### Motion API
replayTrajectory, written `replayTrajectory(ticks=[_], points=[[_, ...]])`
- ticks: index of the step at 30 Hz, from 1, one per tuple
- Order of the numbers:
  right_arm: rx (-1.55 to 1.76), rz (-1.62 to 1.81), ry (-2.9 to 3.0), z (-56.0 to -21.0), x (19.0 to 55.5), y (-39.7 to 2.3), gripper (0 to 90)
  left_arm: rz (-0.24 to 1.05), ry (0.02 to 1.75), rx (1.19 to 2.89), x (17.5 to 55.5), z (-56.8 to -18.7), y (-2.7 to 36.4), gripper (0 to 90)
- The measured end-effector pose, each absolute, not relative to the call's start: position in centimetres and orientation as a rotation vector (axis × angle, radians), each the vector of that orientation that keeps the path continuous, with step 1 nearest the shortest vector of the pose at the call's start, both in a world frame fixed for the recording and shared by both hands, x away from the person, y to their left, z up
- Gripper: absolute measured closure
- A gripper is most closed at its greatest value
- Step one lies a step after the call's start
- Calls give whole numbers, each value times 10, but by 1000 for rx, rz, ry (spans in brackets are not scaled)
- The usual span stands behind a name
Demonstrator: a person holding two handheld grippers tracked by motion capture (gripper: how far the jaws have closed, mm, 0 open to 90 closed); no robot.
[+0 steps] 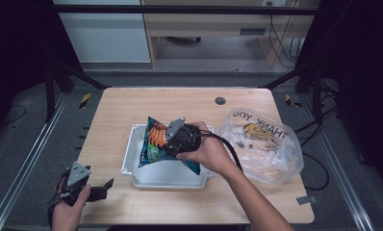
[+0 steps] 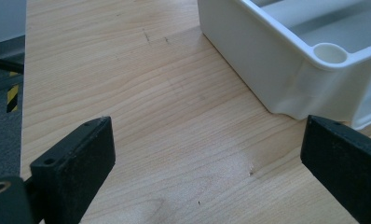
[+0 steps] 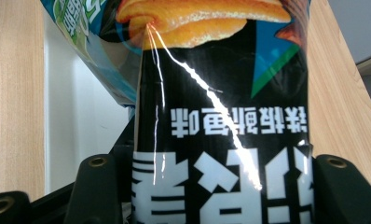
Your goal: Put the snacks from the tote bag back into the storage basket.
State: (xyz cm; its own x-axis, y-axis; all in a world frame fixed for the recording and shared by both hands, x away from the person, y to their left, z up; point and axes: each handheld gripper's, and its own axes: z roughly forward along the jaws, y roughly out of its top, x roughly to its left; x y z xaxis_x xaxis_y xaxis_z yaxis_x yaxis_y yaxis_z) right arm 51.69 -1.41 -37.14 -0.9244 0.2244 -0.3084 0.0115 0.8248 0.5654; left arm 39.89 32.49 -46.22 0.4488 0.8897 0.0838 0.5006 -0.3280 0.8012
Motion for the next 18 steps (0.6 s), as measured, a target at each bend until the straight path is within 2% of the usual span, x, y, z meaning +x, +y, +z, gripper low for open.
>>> replayTrajectory(ticks=[18], points=[[151, 795, 2669, -382, 520, -3, 423, 689, 1153, 1985, 399, -463, 324, 26]])
